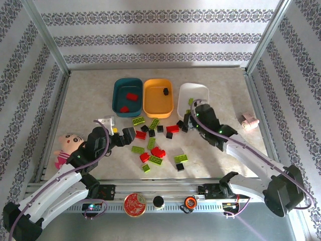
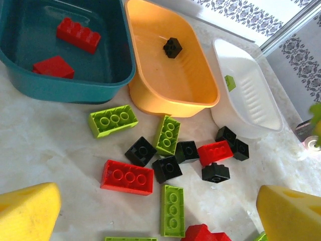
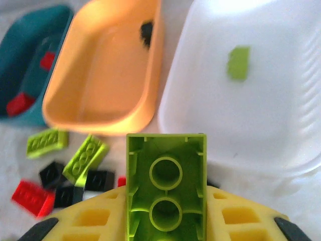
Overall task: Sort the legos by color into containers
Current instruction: Pick up the lego from the center of the table, then place the lego in the container.
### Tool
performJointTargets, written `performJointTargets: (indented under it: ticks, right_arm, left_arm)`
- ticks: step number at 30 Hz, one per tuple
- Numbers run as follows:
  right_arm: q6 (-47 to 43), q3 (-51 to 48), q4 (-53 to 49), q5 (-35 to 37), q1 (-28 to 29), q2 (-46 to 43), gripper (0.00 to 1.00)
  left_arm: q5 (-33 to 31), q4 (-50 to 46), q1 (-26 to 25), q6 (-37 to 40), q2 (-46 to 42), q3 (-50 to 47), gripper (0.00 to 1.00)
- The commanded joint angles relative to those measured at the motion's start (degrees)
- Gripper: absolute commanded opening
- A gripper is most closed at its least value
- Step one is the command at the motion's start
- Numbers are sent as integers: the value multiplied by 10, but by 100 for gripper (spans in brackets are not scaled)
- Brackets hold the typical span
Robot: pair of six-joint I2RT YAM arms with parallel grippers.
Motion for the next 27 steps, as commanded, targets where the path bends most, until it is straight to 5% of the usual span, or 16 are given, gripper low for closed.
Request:
performJointTargets:
  ticks: [1,11,15,18,27]
  right_arm:
    - [-21,30,9,-16,-45,41,23]
    - [-19,166,23,-36,-124,284,27]
    - [-24,205,19,-39,-131,349,43]
    - [-26,213,14,-40,-132,353,64]
    - [-31,148,23,-31,-91,262,68]
  left_arm:
    - [1,-18,-2,9,-5,-11,100]
    - [-14,-38,-2,0,4,-29,100]
    - [-15,-48,-2,8,24,-30,100]
    - [0,-42,-2,13,46,-32,100]
    - [49,19,-3,39,200,-17,94]
